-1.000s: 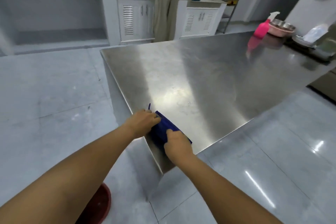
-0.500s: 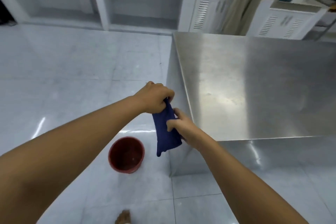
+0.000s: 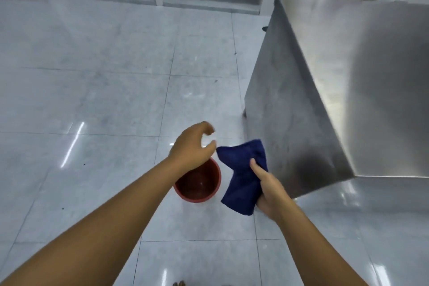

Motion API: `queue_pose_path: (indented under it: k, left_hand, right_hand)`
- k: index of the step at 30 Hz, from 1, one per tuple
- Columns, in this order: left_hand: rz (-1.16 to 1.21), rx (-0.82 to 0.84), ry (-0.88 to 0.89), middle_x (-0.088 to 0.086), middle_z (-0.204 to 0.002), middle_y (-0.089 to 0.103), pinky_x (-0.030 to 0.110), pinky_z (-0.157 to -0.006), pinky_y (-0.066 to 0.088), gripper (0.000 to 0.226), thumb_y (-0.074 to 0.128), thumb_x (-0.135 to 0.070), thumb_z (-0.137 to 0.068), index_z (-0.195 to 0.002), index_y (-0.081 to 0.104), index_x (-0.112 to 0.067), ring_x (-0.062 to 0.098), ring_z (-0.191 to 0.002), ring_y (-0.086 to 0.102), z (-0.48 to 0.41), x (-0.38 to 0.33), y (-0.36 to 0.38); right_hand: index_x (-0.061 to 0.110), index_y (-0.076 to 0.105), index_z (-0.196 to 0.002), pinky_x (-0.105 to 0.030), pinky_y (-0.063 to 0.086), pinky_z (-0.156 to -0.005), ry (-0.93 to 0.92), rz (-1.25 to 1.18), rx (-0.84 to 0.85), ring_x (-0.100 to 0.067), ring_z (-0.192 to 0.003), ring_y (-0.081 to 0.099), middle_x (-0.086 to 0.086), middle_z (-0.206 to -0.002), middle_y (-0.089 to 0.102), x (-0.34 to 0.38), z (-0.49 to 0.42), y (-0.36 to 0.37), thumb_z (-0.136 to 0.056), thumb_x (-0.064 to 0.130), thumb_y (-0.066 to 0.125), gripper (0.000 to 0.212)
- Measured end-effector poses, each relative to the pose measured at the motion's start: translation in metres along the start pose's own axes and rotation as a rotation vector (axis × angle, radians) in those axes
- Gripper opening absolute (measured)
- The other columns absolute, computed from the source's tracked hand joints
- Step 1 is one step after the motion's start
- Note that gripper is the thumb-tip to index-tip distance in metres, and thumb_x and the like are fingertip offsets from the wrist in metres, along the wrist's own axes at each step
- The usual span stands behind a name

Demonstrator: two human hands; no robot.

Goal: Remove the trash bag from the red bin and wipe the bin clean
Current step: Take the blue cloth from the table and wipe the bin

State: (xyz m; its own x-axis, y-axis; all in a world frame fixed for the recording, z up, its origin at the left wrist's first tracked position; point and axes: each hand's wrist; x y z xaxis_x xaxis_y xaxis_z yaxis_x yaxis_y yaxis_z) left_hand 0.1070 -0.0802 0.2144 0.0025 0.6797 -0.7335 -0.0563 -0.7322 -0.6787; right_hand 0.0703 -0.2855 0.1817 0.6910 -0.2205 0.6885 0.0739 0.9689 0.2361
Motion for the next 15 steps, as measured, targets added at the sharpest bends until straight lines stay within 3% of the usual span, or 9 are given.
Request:
queue_pose_path:
  k: [3, 5, 9, 13, 15]
  left_hand:
    - [-0.082, 0.075, -0.163, -0.004, -0.106, 0.065, 0.031, -0.079, 0.049, 0.022, 0.059, -0.027, -0.083, -0.104, 0.062, -0.022, 0.017, -0.097, 0.061, 0.024, 0.087, 0.028]
    - [-0.160, 0.182, -0.221, -0.001, -0.110, 0.067, 0.034, -0.086, 0.051, 0.023, 0.059, -0.025, -0.084, -0.106, 0.064, -0.021, 0.019, -0.100, 0.062, 0.044, 0.140, 0.063]
    - [-0.303, 0.417, -0.259, 0.000, -0.129, 0.059, 0.030, -0.096, 0.047, 0.043, 0.058, -0.035, -0.086, -0.126, 0.055, -0.019, 0.018, -0.115, 0.056, 0.059, 0.217, 0.152]
    - [-0.563, 0.636, -0.154, 0.008, -0.154, 0.032, 0.041, -0.114, 0.027, 0.074, 0.057, -0.047, -0.085, -0.146, 0.029, -0.015, 0.030, -0.142, 0.027, 0.042, 0.280, 0.249]
    - [-0.638, 0.647, -0.117, 0.007, -0.159, 0.020, 0.049, -0.118, 0.014, 0.079, 0.048, -0.054, -0.088, -0.150, 0.013, -0.021, 0.033, -0.146, 0.016, 0.028, 0.311, 0.291]
  right_hand:
    - [0.011, 0.055, -0.118, -0.038, 0.050, -0.084, 0.071, -0.119, 0.014, -0.029, -0.108, 0.061, -0.016, -0.112, 0.065, -0.044, -0.026, -0.022, -0.094, 0.029, 0.052, 0.030]
    - [0.004, 0.049, -0.124, -0.038, 0.049, -0.083, 0.085, -0.107, -0.007, -0.042, -0.115, 0.055, -0.030, -0.121, 0.057, -0.074, -0.052, -0.036, -0.096, 0.020, 0.050, 0.033]
    - [-0.003, 0.046, -0.130, -0.047, 0.048, -0.093, 0.116, -0.118, -0.085, -0.041, -0.121, 0.052, -0.030, -0.132, 0.052, -0.125, -0.109, -0.065, -0.099, 0.022, 0.044, 0.040]
    - [0.011, 0.056, -0.121, -0.038, 0.053, -0.080, 0.054, -0.255, -0.085, -0.025, -0.109, 0.063, -0.010, -0.122, 0.065, -0.176, -0.173, -0.095, -0.098, 0.036, 0.042, 0.037]
    - [0.015, 0.060, -0.117, -0.037, 0.056, -0.077, -0.006, -0.307, -0.087, -0.022, -0.104, 0.067, -0.007, -0.118, 0.069, -0.203, -0.212, -0.109, -0.098, 0.044, 0.038, 0.041]
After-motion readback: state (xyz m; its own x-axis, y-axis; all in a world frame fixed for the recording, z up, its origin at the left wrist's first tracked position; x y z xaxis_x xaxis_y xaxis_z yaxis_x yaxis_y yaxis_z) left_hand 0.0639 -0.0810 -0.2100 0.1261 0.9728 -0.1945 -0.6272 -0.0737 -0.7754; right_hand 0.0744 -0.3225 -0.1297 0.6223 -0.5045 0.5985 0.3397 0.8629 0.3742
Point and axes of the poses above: each hand's wrist, its own z-axis away from the middle knuckle, its own y-axis out of the palm, x = y × z
